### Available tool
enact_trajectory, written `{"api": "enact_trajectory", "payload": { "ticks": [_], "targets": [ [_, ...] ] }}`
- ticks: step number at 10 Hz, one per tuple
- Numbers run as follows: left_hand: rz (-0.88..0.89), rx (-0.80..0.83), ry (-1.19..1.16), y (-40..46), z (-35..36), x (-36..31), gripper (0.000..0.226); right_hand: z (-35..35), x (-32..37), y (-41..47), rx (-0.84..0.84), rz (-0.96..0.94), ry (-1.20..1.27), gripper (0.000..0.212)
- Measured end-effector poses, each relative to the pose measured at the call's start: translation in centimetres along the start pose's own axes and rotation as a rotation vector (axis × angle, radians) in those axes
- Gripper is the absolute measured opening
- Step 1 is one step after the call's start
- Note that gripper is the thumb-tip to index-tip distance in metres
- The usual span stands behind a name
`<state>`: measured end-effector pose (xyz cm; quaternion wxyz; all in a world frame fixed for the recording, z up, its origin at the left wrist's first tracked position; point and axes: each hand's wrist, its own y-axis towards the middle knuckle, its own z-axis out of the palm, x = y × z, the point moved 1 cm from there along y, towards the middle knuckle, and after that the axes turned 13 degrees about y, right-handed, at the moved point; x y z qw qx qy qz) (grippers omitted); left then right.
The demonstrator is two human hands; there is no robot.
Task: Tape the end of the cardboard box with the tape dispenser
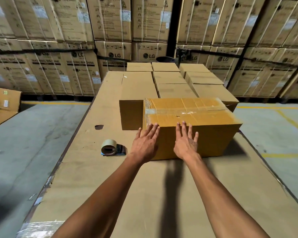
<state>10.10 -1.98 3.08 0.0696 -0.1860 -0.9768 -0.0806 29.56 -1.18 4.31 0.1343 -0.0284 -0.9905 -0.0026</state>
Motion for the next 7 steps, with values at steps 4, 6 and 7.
{"api": "enact_trajectory", "payload": {
  "ticks": [4, 6, 7],
  "targets": [
    [-0.112, 0.216, 0.111, 1.1, -2.2, -0.7, 0.097, -1.0, -2.3, 1.1, 0.113, -0.184, 0.103, 0.099],
    [-0.143, 0.091, 0.015, -0.4, -3.9, -1.5, 0.089, -3.6, -4.5, -0.9, -0.073, -0.258, 0.192, 0.074],
    [-0.152, -0.036, 0.034, -0.5, -6.1, -1.8, 0.092, -6.1, -4.9, -1.8, -0.247, -0.276, 0.22, 0.077]
  ]
}}
